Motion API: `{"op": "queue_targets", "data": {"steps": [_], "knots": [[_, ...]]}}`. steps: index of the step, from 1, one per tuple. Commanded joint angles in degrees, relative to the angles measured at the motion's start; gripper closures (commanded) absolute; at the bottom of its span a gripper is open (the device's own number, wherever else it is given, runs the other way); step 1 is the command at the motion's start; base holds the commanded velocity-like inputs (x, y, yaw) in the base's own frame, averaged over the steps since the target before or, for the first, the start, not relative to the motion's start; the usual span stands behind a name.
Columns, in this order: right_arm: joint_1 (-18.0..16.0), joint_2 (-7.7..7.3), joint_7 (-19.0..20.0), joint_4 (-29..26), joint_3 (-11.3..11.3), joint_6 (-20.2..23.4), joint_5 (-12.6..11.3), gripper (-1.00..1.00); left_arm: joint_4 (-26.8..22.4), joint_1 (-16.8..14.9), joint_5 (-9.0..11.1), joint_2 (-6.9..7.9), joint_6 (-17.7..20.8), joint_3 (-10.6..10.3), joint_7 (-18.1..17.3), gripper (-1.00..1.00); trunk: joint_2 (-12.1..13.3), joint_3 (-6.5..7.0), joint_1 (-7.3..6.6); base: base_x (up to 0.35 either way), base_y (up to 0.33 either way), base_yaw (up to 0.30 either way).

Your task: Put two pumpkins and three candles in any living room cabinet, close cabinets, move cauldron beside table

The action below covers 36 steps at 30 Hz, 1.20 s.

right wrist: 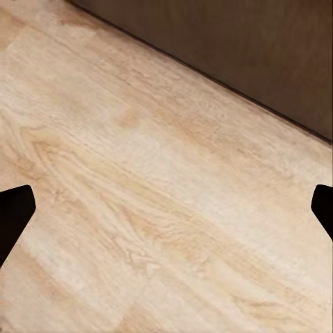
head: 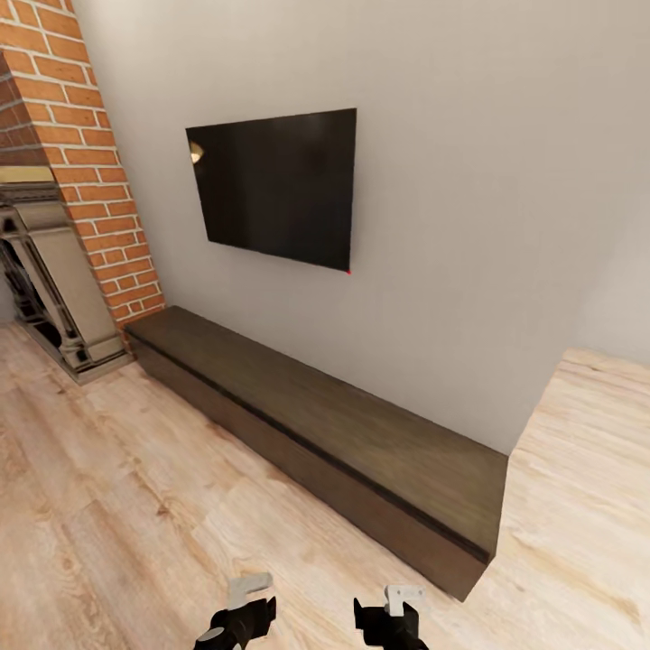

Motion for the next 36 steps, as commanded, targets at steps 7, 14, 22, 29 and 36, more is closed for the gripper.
{"op": "queue_targets", "data": {"steps": [7, 14, 22, 29, 36], "knots": [[0.0, 0.00, -0.2, 0.1, 0.5, -0.2, -0.4, -1.00, 0.0, 0.0, 0.5, 0.03, -0.2, -0.5, 0.3, -1.00, 0.0, -0.05, 0.03, 0.326, 0.096, 0.267], [0.0, 0.00, -0.2, 0.1, 0.5, -0.2, -0.4, -1.00, 0.0, 0.0, 0.6, 0.01, -0.2, -0.5, 0.3, -1.00, 0.0, -0.05, 0.03, 0.326, 0.066, 0.290], [0.0, 0.00, -0.2, 0.1, 0.5, -0.2, -0.4, -1.00, 0.0, 0.0, 0.6, 0.03, -0.2, -0.5, 0.3, -1.00, 0.0, -0.05, 0.03, 0.326, 0.004, 0.291], [0.0, 0.00, -0.2, 0.1, 0.5, -0.2, -0.4, -1.00, 0.0, -0.1, 0.6, 0.03, -0.2, -0.5, 0.3, -1.00, 0.0, -0.05, 0.03, 0.326, 0.000, 0.291], [0.0, 0.00, -0.2, 0.1, 0.5, -0.2, -0.4, -1.00, 0.0, -0.1, 0.6, 0.03, -0.2, -0.5, 0.3, -1.00, 0.0, -0.05, 0.03, 0.326, 0.000, 0.291]]}}
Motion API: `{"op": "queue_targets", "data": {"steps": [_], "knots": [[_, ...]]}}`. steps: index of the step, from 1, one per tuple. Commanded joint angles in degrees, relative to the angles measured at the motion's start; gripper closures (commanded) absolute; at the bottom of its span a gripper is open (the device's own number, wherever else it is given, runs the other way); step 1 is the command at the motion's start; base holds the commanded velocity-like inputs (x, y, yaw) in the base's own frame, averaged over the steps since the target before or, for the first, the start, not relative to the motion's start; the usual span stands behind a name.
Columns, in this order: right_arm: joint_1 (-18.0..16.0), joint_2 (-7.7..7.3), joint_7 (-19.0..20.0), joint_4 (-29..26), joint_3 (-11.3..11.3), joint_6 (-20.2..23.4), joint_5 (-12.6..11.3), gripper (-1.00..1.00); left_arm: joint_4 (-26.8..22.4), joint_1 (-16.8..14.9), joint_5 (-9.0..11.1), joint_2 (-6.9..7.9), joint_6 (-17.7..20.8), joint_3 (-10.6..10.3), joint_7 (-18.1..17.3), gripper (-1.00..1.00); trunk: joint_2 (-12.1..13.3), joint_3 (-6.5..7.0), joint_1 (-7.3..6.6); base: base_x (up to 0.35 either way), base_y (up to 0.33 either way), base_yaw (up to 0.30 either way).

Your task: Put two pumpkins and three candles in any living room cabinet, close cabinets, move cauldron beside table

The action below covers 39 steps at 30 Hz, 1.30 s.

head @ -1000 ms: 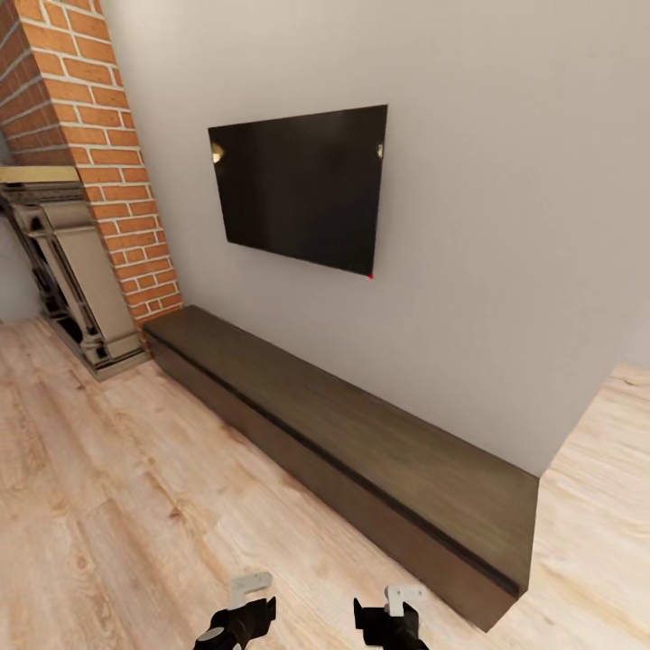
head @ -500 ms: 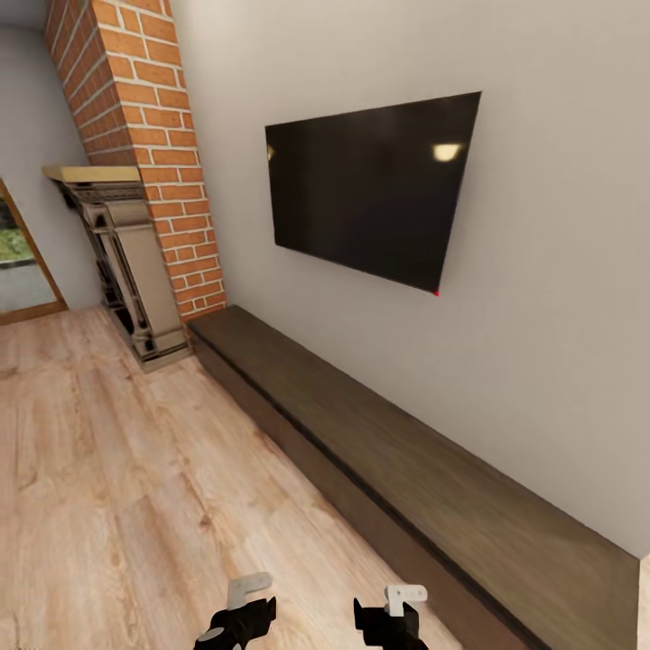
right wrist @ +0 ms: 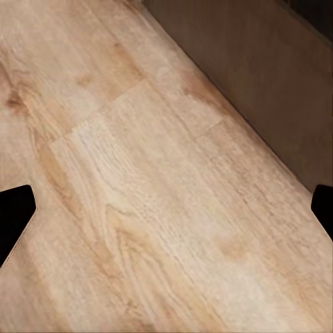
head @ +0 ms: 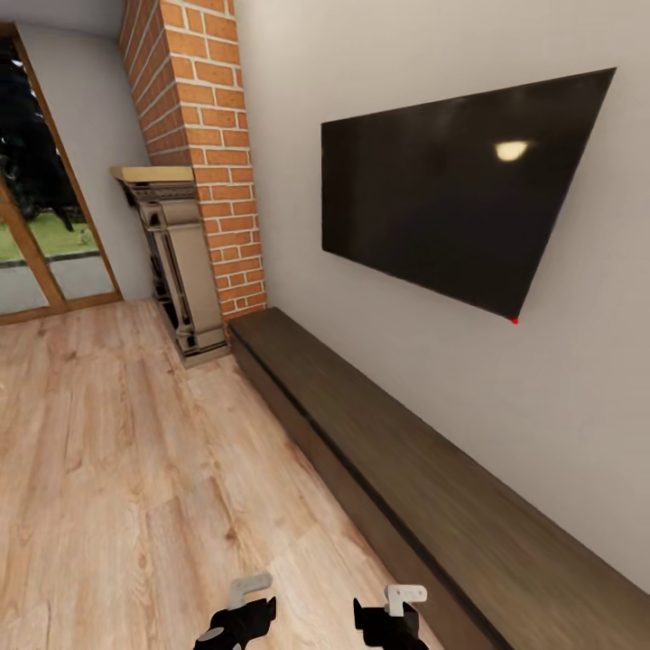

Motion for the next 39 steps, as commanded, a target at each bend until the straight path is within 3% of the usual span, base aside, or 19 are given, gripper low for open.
{"op": "queue_targets", "data": {"steps": [1, 7, 18, 39], "knots": [[0.0, 0.00, -0.2, 0.1, 0.5, -0.2, -0.4, -1.00, 0.0, 0.0, 0.6, 0.02, -0.2, -0.5, 0.4, -1.00, 0.0, -0.05, 0.03, 0.326, 0.000, 0.291], [0.0, 0.00, -0.2, 0.1, 0.4, -0.2, -0.4, -1.00, 0.0, 0.0, 0.6, 0.02, -0.2, -0.5, 0.4, -1.00, 0.0, -0.05, 0.03, 0.326, 0.000, 0.253], [0.0, 0.00, 0.0, 0.0, 0.5, -0.2, -0.4, -1.00, 0.0, 0.0, 0.6, 0.02, -0.2, -0.5, 0.4, -1.00, 0.0, -0.02, 0.03, 0.326, 0.000, 0.054], [0.0, 0.00, 0.0, 0.1, 0.5, -0.2, -0.3, -1.00, 0.0, 0.0, 0.7, 0.02, -0.2, -0.5, 0.4, -1.00, 0.0, 0.76, 0.03, 0.323, 0.085, 0.256]]}}
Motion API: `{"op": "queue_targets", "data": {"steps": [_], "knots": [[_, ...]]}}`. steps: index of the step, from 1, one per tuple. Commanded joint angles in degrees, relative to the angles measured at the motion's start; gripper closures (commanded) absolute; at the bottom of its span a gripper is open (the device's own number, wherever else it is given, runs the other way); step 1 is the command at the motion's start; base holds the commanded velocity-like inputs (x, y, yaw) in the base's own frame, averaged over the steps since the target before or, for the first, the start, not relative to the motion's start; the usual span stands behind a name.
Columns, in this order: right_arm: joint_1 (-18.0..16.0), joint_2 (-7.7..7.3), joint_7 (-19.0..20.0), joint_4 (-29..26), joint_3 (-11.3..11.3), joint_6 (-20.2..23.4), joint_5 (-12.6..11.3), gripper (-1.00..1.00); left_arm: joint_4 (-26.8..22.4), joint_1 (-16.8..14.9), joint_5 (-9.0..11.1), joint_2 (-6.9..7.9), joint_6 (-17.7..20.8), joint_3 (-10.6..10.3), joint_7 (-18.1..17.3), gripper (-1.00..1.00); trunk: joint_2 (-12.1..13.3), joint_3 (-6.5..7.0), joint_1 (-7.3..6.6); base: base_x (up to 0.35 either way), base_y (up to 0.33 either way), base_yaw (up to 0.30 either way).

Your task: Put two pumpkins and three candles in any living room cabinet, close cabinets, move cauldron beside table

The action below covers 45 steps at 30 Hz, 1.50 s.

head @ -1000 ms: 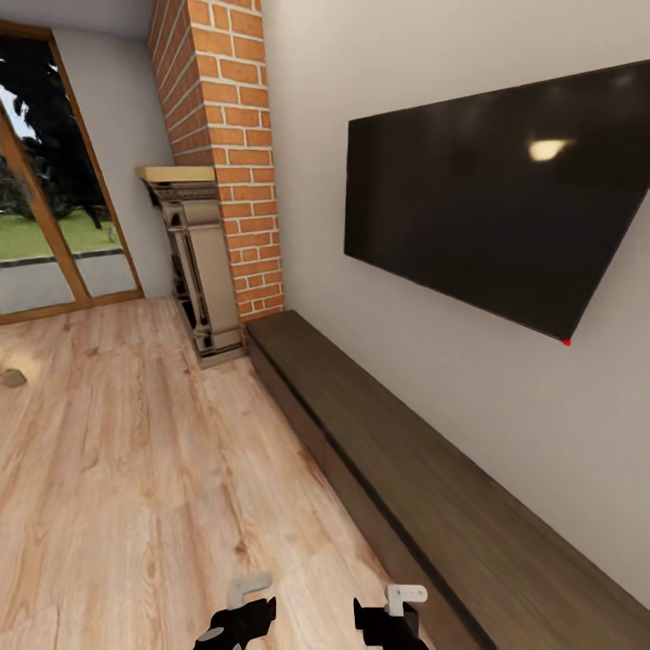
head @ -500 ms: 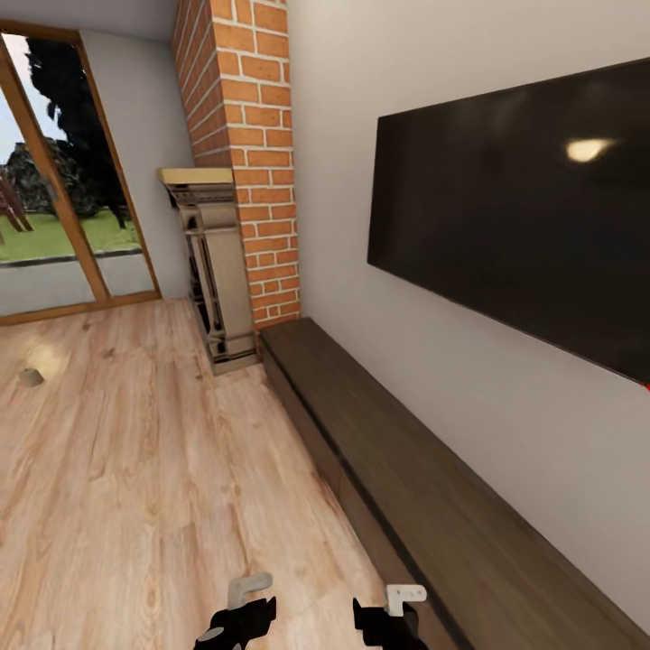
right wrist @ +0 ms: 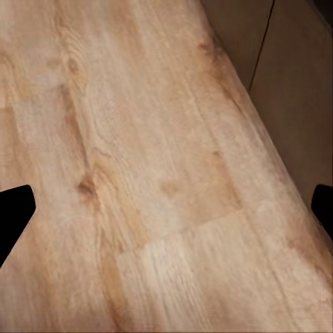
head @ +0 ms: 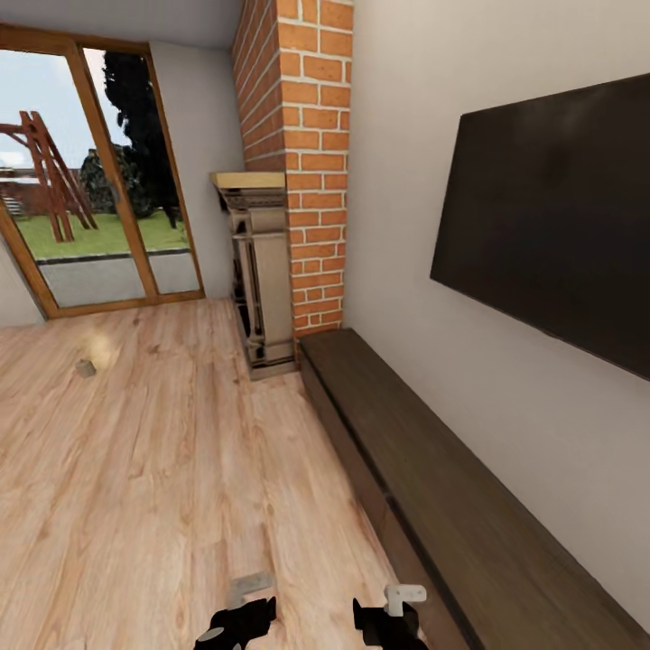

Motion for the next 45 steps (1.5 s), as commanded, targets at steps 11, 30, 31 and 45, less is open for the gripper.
{"op": "queue_targets", "data": {"steps": [11, 30, 31, 45], "knots": [[0.0, 0.00, -0.2, 0.1, 0.4, -0.2, -0.4, -1.00, 0.0, 0.0, 0.5, 0.03, -0.2, -0.5, 0.3, -1.00, 0.0, 0.38, 0.03, 0.318, 0.064, 0.265], [0.0, 0.00, 0.0, 0.0, 0.4, -0.2, -0.4, -1.00, 0.0, 0.0, 0.5, 0.03, -0.2, -0.5, 0.3, -1.00, 0.0, 0.76, 0.03, 0.321, 0.001, 0.141], [0.0, 0.00, 0.0, 0.0, 0.4, -0.2, -0.4, -1.00, 0.0, 0.0, 0.5, 0.03, -0.2, -0.5, 0.3, -1.00, 0.0, 0.76, 0.03, 0.323, 0.000, 0.001], [0.0, 0.00, 0.1, 0.0, 0.4, -0.2, -0.3, -1.00, 0.0, 0.0, 0.5, 0.03, -0.2, -0.5, 0.3, -1.00, 0.0, 0.77, 0.03, 0.321, 0.119, 0.036]]}}
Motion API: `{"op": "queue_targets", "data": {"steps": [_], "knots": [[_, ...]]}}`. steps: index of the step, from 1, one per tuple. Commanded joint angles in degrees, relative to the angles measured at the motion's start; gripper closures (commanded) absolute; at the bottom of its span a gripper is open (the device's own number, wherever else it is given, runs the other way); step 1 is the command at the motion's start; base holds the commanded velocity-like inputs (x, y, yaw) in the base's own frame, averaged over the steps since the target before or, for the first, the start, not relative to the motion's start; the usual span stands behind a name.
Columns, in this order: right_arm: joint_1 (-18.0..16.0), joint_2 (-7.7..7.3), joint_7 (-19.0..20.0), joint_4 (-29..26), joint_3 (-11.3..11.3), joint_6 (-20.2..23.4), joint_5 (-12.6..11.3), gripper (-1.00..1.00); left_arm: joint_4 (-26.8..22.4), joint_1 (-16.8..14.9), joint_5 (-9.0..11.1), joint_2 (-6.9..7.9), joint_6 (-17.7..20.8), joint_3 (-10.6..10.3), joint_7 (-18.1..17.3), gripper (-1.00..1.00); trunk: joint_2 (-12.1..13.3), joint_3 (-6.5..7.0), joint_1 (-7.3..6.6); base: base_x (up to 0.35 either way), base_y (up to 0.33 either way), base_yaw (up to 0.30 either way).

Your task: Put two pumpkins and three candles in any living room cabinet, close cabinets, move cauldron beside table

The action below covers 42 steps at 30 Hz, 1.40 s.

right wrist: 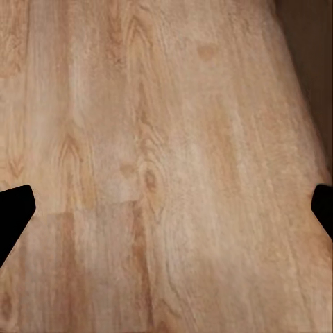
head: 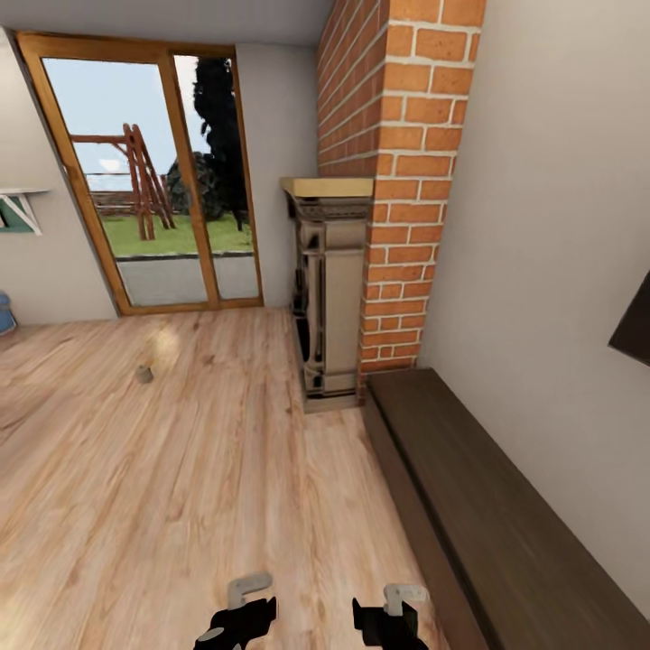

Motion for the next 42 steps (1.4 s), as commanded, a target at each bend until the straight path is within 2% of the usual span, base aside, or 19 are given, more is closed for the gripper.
{"op": "queue_targets", "data": {"steps": [1, 42], "knots": [[0.0, 0.00, -0.2, 0.1, 0.4, -0.2, -0.4, -1.00, 0.0, 0.0, 0.5, 0.03, -0.2, -0.5, 0.4, -1.00, 0.0, -0.04, 0.03, 0.309, 0.193, 0.228], [0.0, 0.00, -0.2, 0.1, 0.4, -0.2, -0.2, -1.00, 0.0, 0.0, 0.6, 0.03, -0.2, -0.5, 0.3, -1.00, 0.0, -0.01, 0.03, 0.304, 0.134, 0.015]]}}
